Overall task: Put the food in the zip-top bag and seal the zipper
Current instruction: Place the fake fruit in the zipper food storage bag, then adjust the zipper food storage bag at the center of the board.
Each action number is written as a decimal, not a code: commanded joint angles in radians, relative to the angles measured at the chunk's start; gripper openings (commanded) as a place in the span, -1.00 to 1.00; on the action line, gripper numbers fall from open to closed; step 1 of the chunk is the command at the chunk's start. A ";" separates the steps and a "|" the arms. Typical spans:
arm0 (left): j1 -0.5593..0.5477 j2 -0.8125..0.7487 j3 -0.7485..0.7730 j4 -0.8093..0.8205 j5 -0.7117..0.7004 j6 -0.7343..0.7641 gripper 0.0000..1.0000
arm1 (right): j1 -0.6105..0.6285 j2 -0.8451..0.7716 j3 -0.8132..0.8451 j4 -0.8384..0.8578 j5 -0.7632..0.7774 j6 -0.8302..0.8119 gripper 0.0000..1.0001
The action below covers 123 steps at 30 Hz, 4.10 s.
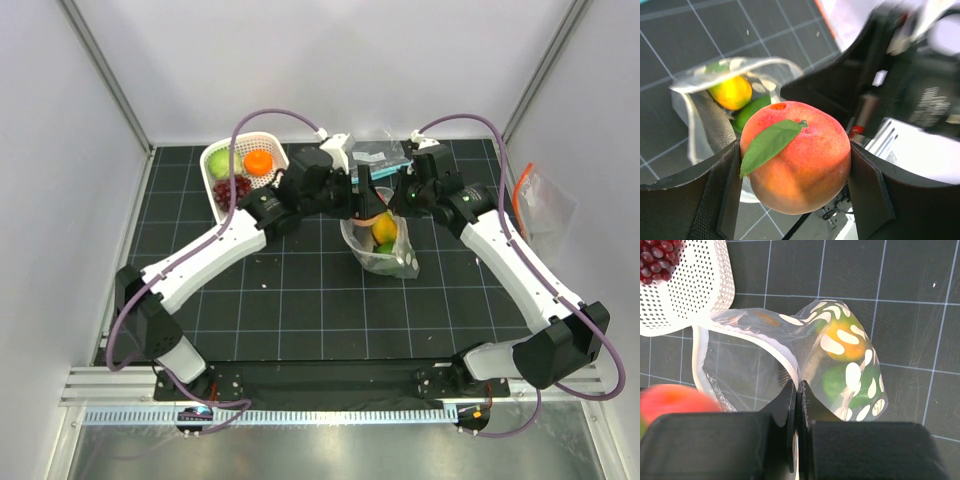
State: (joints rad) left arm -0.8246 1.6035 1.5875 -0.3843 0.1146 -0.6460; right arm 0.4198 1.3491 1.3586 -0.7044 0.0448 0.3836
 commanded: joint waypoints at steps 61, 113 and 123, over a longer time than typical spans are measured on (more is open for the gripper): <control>0.163 0.365 0.459 -0.310 -0.262 0.161 -1.00 | -0.013 -0.297 -0.364 0.204 -0.376 -0.100 0.48; 0.163 0.334 0.443 -0.347 -0.248 0.167 -0.99 | 0.169 -0.041 -0.088 0.046 0.221 -0.015 -0.02; 0.163 0.337 0.460 -0.363 -0.251 0.175 -1.00 | 0.169 -0.028 -0.136 -0.009 0.227 -0.031 -0.55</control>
State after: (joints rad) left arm -0.6628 1.9884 2.0228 -0.7403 -0.1345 -0.4885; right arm 0.5926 1.3258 1.1980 -0.6930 0.2451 0.3649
